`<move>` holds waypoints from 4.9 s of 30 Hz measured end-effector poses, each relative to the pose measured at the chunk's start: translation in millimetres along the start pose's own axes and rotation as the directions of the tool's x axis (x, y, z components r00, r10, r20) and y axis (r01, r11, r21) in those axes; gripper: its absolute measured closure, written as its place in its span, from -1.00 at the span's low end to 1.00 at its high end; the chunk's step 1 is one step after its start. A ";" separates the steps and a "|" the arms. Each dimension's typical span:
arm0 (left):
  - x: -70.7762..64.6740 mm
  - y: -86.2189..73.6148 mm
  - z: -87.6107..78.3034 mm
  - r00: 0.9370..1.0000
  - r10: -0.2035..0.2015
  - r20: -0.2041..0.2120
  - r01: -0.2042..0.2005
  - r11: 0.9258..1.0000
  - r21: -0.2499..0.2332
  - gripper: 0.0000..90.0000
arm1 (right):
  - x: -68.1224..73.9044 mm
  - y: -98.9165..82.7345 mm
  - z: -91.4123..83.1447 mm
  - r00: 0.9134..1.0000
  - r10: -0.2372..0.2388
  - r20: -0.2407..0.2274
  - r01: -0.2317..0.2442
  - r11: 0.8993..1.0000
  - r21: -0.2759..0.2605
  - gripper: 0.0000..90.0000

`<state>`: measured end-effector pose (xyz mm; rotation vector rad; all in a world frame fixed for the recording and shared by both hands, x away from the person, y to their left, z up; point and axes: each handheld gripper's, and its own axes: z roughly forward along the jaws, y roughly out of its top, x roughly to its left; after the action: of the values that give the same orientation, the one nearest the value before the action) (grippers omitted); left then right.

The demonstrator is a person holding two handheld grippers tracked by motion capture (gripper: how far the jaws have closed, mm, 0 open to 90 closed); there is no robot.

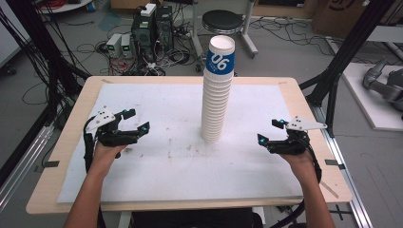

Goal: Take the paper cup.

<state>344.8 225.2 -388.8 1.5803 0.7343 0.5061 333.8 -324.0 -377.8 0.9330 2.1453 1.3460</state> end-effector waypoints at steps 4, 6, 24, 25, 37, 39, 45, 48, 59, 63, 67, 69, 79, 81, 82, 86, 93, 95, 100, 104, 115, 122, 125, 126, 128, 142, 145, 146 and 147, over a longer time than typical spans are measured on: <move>-1.7 2.9 -2.1 1.000 0.003 0.005 -0.003 1.000 -0.010 -0.63 | 4.4 9.7 1.8 0.999 0.023 -0.032 -0.025 0.998 -0.053 -0.66; -1.7 3.9 -2.8 1.000 -0.001 0.013 0.002 1.000 -0.015 -0.63 | 7.2 16.6 4.3 0.997 0.039 -0.065 -0.044 0.997 -0.071 -0.66; -0.4 4.2 -2.7 1.000 -0.014 0.020 0.014 1.000 -0.001 -0.63 | 30.9 120.9 47.8 0.981 -0.078 -0.175 0.051 0.987 -0.154 -0.66; -0.4 4.2 -2.7 1.000 -0.014 0.020 0.014 1.000 -0.001 -0.63 | 31.7 123.7 49.6 0.981 -0.082 -0.177 0.053 0.986 -0.159 -0.66; 0.1 4.2 -1.0 1.000 -0.023 0.016 0.023 1.000 0.004 -0.63 | 36.4 155.9 67.5 0.968 -0.115 -0.224 0.076 0.982 -0.176 -0.68; 0.1 5.5 -1.2 1.000 -0.021 0.019 0.020 1.000 0.003 -0.63 | 35.9 159.2 73.0 0.968 -0.108 -0.228 0.070 0.984 -0.166 -0.68; -0.9 12.1 -1.2 1.000 -0.011 0.022 0.011 1.000 -0.006 -0.63 | 35.3 162.4 83.3 0.963 -0.117 -0.244 0.079 0.984 -0.159 -0.71; -1.7 18.6 0.6 1.000 -0.004 0.028 0.004 1.000 -0.013 -0.63 | 34.7 163.0 83.0 0.966 -0.111 -0.235 0.075 0.985 -0.157 -0.70; -14.7 84.9 22.0 0.990 0.068 0.120 -0.061 0.996 -0.057 -0.63 | 35.4 163.2 79.9 0.965 -0.117 -0.234 0.085 0.986 -0.143 -0.67; -22.9 114.9 32.9 0.982 0.094 0.165 -0.083 0.994 -0.075 -0.63 | 35.1 163.2 78.8 0.965 -0.117 -0.236 0.086 0.987 -0.139 -0.67; -33.9 144.6 46.5 0.970 0.121 0.210 -0.104 0.990 -0.090 -0.63 | 34.3 163.7 79.1 0.963 -0.120 -0.241 0.089 0.987 -0.137 -0.67; -39.0 158.8 54.5 0.963 0.128 0.237 -0.108 0.990 -0.096 -0.63 | 34.1 164.0 79.3 0.963 -0.120 -0.241 0.088 0.987 -0.136 -0.67; -61.1 200.9 101.2 0.940 0.146 0.310 -0.119 0.987 -0.104 -0.63 | 34.1 165.6 78.8 0.962 -0.123 -0.242 0.095 0.988 -0.125 -0.67; -63.5 203.4 105.9 0.936 0.145 0.321 -0.118 0.988 -0.102 -0.63 | 34.0 165.7 78.8 0.962 -0.124 -0.242 0.096 0.988 -0.124 -0.67; -66.4 205.7 110.6 0.934 0.144 0.326 -0.119 0.988 -0.096 -0.63 | 34.1 165.9 78.6 0.962 -0.124 -0.242 0.097 0.988 -0.121 -0.67; -77.8 214.5 130.3 0.926 0.160 0.343 -0.143 0.987 -0.076 -0.63 | 34.0 166.4 78.5 0.962 -0.127 -0.242 0.100 0.988 -0.118 -0.67; -90.1 216.7 159.0 0.926 0.149 0.346 -0.148 0.989 -0.028 -0.63 | 34.5 166.9 78.7 0.961 -0.131 -0.245 0.105 0.988 -0.115 -0.67; -91.4 215.2 164.6 0.926 0.148 0.346 -0.150 0.989 -0.021 -0.63 | 34.3 166.9 78.1 0.961 -0.131 -0.244 0.106 0.988 -0.113 -0.67; -91.1 214.3 167.4 0.920 0.156 0.359 -0.156 0.987 -0.029 -0.48 | 33.4 166.6 78.0 0.961 -0.130 -0.244 0.105 0.988 -0.113 -0.67; -91.4 215.9 166.5 0.919 0.162 0.358 -0.165 0.986 -0.024 -0.46 | 33.9 166.7 78.3 0.960 -0.133 -0.248 0.107 0.988 -0.114 -0.66; -95.0 228.8 162.0 0.924 0.175 0.340 -0.160 0.985 -0.072 -0.42 | 33.5 166.7 78.3 0.960 -0.135 -0.246 0.109 0.987 -0.114 -0.66; -97.8 254.2 142.6 0.932 0.184 0.312 -0.132 0.974 -0.182 -0.40 | 33.1 166.6 78.4 0.960 -0.137 -0.245 0.111 0.987 -0.115 -0.66; -97.3 262.5 131.3 0.932 0.177 0.317 -0.104 0.966 -0.235 -0.40 | 33.3 166.7 78.3 0.960 -0.138 -0.244 0.113 0.987 -0.114 -0.66; -97.3 262.5 131.3 0.932 0.177 0.317 -0.104 0.966 -0.235 -0.40 | 33.3 166.6 78.4 0.960 -0.141 -0.241 0.116 0.987 -0.114 -0.67; -97.0 267.5 122.2 0.929 0.191 0.318 -0.111 0.961 -0.254 -0.40 | 34.1 166.1 78.0 0.963 -0.133 -0.235 0.108 0.987 -0.115 -0.68; -59.7 227.2 58.1 0.945 0.200 0.260 -0.142 0.964 -0.227 -0.40 | 26.2 155.8 55.7 0.971 -0.130 -0.201 0.107 0.987 -0.124 -0.68; -55.7 210.9 53.8 0.945 0.202 0.256 -0.153 0.968 -0.197 -0.40 | 23.8 145.1 47.9 0.973 -0.132 -0.188 0.112 0.987 -0.116 -0.68; -54.1 202.0 52.3 0.946 0.194 0.259 -0.150 0.972 -0.183 -0.40 | 23.8 145.1 47.9 0.973 -0.132 -0.188 0.112 0.987 -0.116 -0.68; -51.1 183.0 49.5 0.947 0.188 0.261 -0.151 0.976 -0.154 -0.40 | 21.9 136.3 43.4 0.975 -0.134 -0.175 0.118 0.988 -0.097 -0.68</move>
<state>373.9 147.1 -210.9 1.5570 0.3486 0.4394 390.2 -240.8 -273.7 0.6505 2.2178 1.4966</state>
